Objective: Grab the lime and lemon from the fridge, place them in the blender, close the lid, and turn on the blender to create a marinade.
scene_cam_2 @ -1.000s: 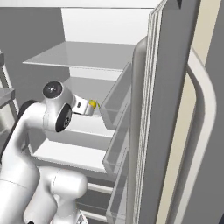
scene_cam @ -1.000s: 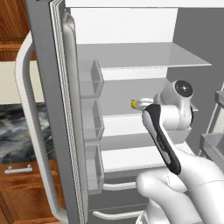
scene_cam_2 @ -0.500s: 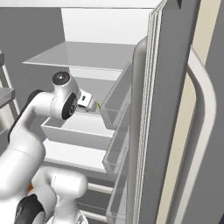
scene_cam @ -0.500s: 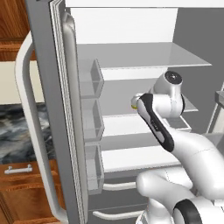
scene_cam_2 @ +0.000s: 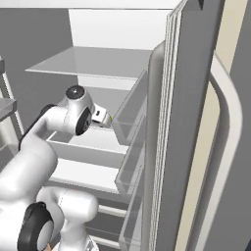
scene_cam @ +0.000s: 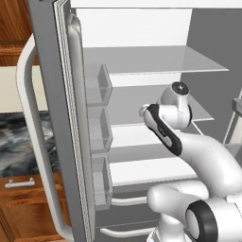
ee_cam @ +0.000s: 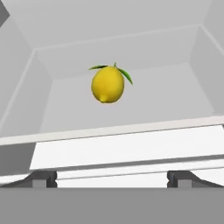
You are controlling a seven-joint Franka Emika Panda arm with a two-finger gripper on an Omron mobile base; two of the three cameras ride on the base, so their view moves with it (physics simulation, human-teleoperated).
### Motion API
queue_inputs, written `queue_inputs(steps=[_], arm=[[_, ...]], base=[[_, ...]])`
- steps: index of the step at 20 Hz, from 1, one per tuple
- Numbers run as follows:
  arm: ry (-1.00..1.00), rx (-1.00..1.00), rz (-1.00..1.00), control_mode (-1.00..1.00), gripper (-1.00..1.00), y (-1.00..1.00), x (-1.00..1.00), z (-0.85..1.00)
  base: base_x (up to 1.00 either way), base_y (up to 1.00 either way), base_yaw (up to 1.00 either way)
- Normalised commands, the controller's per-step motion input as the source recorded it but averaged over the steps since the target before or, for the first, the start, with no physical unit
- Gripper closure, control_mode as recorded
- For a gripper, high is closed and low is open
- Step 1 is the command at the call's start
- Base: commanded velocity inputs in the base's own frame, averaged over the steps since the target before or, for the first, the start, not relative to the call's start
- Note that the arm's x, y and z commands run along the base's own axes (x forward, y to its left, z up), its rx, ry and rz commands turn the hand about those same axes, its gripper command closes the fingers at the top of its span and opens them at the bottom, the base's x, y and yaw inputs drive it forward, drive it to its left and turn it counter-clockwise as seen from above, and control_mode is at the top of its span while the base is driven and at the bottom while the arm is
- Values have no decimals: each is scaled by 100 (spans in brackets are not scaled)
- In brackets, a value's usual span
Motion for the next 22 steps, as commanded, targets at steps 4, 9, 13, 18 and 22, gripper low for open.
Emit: queue_inputs(steps=[4, 9, 13, 18, 22], arm=[[0, 0, 0, -100, -100, 0, 43, -16], [0, 0, 0, -100, -100, 0, 44, -8], [0, 0, 0, -100, -100, 0, 44, -9], [0, 0, 0, -100, -100, 0, 38, -22], [0, 0, 0, -100, -100, 0, 36, -22]], base=[[0, 0, 0], [0, 0, 0], [0, 0, 0], [0, 0, 0], [0, 0, 0]])
